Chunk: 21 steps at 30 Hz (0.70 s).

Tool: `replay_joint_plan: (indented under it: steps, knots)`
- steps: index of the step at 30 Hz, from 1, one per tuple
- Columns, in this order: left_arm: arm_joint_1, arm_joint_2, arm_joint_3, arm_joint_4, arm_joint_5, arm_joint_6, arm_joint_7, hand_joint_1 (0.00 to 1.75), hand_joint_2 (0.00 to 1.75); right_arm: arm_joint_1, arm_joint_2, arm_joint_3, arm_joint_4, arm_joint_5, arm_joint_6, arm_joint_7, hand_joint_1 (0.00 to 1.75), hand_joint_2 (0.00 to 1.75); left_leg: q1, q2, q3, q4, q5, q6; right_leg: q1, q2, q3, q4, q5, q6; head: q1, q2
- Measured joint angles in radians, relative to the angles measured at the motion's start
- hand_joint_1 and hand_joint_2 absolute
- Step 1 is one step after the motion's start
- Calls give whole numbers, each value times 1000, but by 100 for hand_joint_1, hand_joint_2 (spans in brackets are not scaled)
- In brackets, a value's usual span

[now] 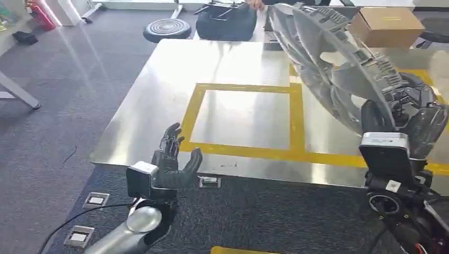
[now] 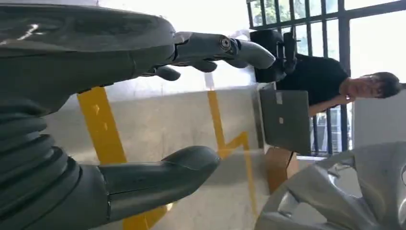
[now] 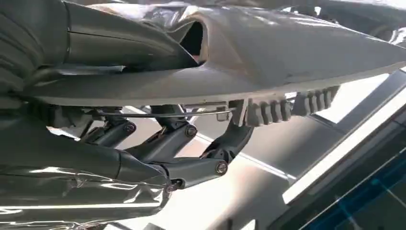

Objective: Take the parts from the cabinet and place them on the table.

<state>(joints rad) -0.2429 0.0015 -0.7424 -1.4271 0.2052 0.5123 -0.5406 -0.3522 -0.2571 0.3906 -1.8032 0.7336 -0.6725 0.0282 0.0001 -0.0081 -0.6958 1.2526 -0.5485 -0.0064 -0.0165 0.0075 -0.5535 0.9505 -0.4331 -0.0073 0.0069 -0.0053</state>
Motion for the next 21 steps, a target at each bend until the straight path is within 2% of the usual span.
replay_joint_plan:
  steps: [1, 2, 3, 4, 5, 6, 7, 8, 9, 10, 11, 12, 13, 15, 16, 17, 18, 19, 20, 21]
  knots:
    - [0, 0, 0, 3, 4, -3, -1, 0, 175, -5, -5, -4, 8, 0, 0, 5, 175, 175, 2, 0, -37, 30, -26, -4, -1, 1, 9, 0, -8, 1, -5, 0]
    - [-2, 0, 0, 7, 6, -11, -3, 0, 175, -13, -13, -7, 20, 0, 0, 15, 175, 175, 3, 1, -56, 24, -30, -4, -1, 2, 21, 0, -17, 2, -9, 0]
    - [-4, 0, 0, 11, 10, -17, -6, 0, 175, -26, -17, -9, 37, -3, 0, 27, 175, 175, 3, 1, -56, -22, -5, 0, -2, 3, 36, 0, -27, 3, -17, 0]
    - [-10, -1, -1, 16, 12, -21, -11, 0, 175, -42, -26, -11, 57, -3, 0, 37, 175, 175, 3, 1, -40, -97, 47, 5, -1, 6, 52, 0, -38, 6, -24, 0]
    - [-16, -2, -1, 20, 13, -23, -16, 0, 175, -63, -36, -13, 78, 0, 0, 47, 175, 175, 2, 1, -18, -189, 126, 13, -1, 6, 67, 0, -49, 8, -29, 0]
    - [-21, -2, -1, 25, 15, -24, -21, 0, 175, -83, -46, -14, 100, 4, 0, 53, 175, 175, -3, 1, -3, -266, 215, 23, -1, 5, 64, -2, -58, 11, -31, 0]
    - [-26, -2, -2, 32, 19, -23, -26, 0, 175, -103, -53, -15, 124, 5, 0, 55, 175, 175, -10, -1, -10, -298, 229, 24, 5, 9, 79, 9, -68, 18, -31, 0]
    - [-27, -2, -3, 38, 26, -23, -28, 0, 175, -126, -63, -17, 149, 5, 0, 62, 175, 175, -10, -1, -4, -287, 222, 26, 7, 14, 75, 6, -79, 26, -30, 0]
    - [-27, -2, -3, 41, 27, -19, -32, 0, 175, -147, -73, -15, 172, 4, 1, 70, 175, 175, -12, -3, -2, -285, 227, 27, 6, 13, 70, 0, -86, 31, -24, 0]
    - [-29, -3, -3, 43, 29, -17, -37, 0, 175, -166, -90, -16, 193, 1, 1, 75, 175, 175, -13, -3, 2, -288, 223, 32, 4, 13, 77, -9, -90, 37, -27, 0]
    - [-32, -6, -3, 44, 29, -15, -41, 0, 175, -181, -106, -17, 210, -1, 1, 78, 175, 175, -3, -3, 16, -301, 224, 36, 4, 11, 85, -11, -98, 44, -28, 0]
    - [-34, -8, -3, 46, 30, -11, -44, 0, 175, -192, -115, -16, 227, -1, 1, 81, 175, 175, -3, -4, 26, -307, 220, 40, 0, 3, 87, 8, -110, 48, -21, 0]
    - [-36, -9, -3, 47, 28, -9, -47, 0, 175, -207, -125, -15, 246, 0, 1, 84, 175, 175, -3, -4, 33, -309, 214, 49, 0, 0, 61, 63, -138, 52, -11, 0]
    - [-36, -11, -3, 51, 21, 1, -47, 0, 175, -224, -144, -13, 287, 3, 1, 88, 175, 175, -4, -4, 42, -309, 203, 54, -1, 0, -45, 244, -207, 59, 1, 0]
    - [-36, -10, -3, 53, 19, 1, -47, 0, 175, -225, -149, -10, 309, 3, 1, 88, 175, 175, -4, -5, 46, -308, 198, 55, -1, 0, -89, 306, -219, 62, 5, 0]
    - [-36, -10, -3, 56, 18, 2, -47, 0, 175, -225, -155, -6, 330, 3, 1, 88, 175, 175, -4, -7, 53, -308, 191, 54, -2, 0, -115, 322, -202, 64, 10, 0]
    - [-36, -11, -3, 56, 15, 4, -47, 0, 175, -225, -161, -1, 352, 3, 0, 88, 175, 175, -4, -9, 62, -307, 185, 53, -3, -1, -113, 288, -160, 64, 16, 0]
    - [-36, -11, -3, 56, 12, 6, -48, 0, 175, -225, -164, 2, 367, 3, 0, 88, 175, 175, -4, -12, 71, -305, 177, 51, -4, -2, -93, 215, -102, 62, 21, 0]
    - [-36, -12, -3, 56, 10, 8, -50, 0, 175, -226, -169, 2, 382, 4, 0, 88, 175, 175, -4, -15, 82, -301, 168, 48, -4, -1, -58, 110, -28, 59, 25, 0]
    - [-36, -13, -3, 56, 10, 8, -50, 0, 175, -229, -172, 2, 391, 6, 0, 87, 175, 175, -4, -15, 85, -299, 159, 42, -3, -1, -36, 26, 15, 56, 29, 0]
